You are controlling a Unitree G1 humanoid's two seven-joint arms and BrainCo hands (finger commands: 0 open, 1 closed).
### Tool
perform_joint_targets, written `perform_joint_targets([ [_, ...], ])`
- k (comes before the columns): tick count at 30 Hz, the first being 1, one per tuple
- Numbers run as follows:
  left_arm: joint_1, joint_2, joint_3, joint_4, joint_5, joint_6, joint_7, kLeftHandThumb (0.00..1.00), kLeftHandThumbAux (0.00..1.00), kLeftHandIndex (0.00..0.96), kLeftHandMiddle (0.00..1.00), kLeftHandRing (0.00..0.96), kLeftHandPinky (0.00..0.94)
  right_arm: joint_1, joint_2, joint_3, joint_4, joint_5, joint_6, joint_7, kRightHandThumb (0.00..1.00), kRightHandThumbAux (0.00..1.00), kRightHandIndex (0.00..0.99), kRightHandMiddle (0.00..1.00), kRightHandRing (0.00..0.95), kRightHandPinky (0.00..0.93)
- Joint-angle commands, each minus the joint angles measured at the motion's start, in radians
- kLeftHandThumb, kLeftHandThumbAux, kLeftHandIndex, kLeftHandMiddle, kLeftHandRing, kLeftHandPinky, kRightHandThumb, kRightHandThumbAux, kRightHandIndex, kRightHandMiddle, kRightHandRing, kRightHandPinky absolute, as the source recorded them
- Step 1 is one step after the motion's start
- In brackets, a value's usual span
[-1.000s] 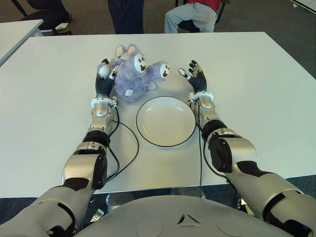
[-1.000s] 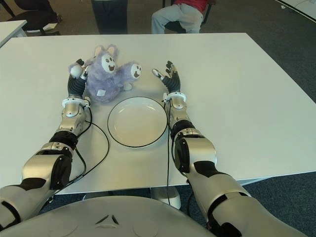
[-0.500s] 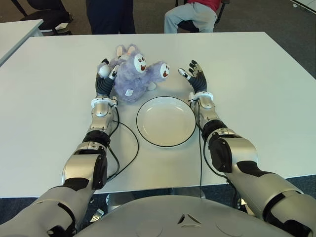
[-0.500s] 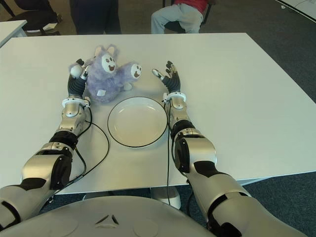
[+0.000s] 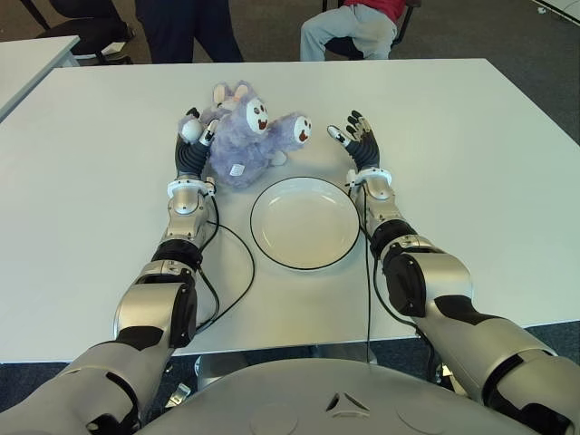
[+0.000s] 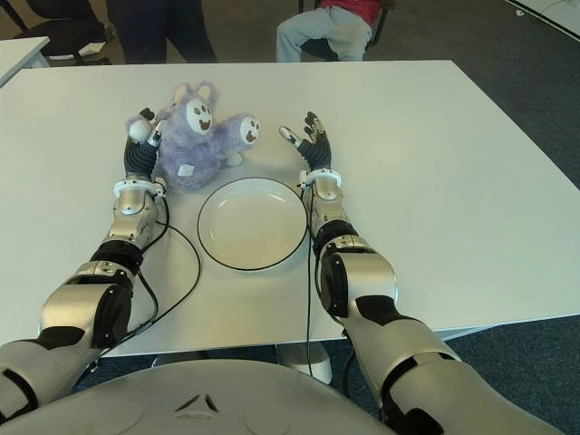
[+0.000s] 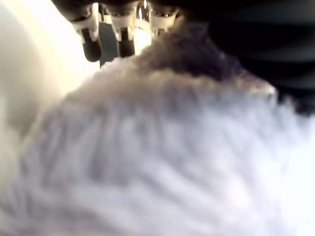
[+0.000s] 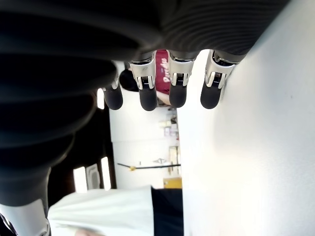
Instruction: Put the doll into the plate.
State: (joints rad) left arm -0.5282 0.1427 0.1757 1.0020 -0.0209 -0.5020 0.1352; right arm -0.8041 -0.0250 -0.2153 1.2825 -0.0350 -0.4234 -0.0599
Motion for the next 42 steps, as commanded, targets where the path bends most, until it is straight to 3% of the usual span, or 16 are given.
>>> perform_joint_targets([
  [1, 0.119, -0.020, -0.008, 0.070, 0.010, 0.005, -0.005, 0.000, 0.447, 0.000, 0.070, 0.070, 0.065, 0.105, 0.012, -0.005, 0.063, 0.002, 0.070, 0.000, 0.055, 0.681, 0.000, 0.033, 0.024, 0.029],
  [42, 0.108, -0.014, -0.011, 0.077, 0.014, 0.013, -0.005, 0.000, 0.442, 0.000, 0.067, 0.065, 0.052, 0.101, 0.012, 0.000, 0.064, -0.004, 0.072, -0.007, 0.056, 0.679, 0.000, 0.038, 0.029, 0.027],
])
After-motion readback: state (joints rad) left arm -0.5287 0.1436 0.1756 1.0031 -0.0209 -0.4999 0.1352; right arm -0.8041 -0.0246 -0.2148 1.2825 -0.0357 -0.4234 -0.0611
